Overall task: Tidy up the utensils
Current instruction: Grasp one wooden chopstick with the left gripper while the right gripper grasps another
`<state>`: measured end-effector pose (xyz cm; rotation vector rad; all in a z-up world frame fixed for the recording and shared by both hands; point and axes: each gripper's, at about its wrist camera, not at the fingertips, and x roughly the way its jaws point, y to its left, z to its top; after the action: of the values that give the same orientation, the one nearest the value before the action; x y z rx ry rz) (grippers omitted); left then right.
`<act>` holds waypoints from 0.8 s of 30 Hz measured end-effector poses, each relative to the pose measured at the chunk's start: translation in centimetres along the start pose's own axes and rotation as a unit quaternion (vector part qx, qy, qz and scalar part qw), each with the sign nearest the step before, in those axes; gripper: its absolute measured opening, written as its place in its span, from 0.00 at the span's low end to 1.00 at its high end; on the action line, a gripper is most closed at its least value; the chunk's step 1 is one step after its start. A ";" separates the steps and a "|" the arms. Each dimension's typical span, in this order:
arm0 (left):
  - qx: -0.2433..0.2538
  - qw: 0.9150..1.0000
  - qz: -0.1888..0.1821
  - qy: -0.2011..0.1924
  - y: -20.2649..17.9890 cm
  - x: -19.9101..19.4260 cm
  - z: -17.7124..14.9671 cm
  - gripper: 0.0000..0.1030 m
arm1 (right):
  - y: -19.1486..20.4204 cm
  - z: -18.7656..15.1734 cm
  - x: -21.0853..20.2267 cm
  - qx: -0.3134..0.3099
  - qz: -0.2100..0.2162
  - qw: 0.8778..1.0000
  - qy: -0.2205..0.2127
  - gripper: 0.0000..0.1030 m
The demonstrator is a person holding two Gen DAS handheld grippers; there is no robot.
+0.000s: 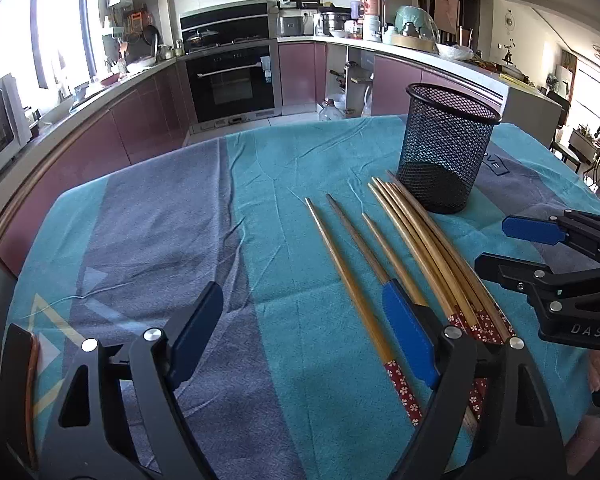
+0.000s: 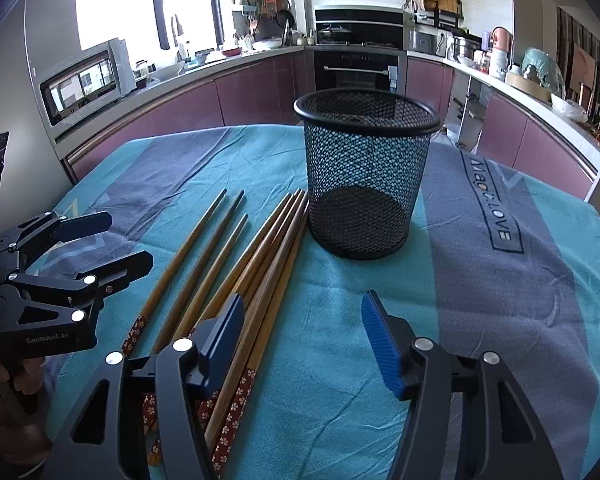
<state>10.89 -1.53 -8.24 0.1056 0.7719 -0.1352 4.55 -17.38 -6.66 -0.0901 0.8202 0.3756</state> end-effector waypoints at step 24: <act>0.015 0.996 -0.057 0.060 -1.8 4.7 1.2 0.38 | 0.5 1.4 2.7 -0.007 0.017 0.999 0.046 0.28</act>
<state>14.81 -3.83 -10.75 0.0995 0.8962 -0.2509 7.05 -15.85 -7.66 -0.1079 0.9110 0.4121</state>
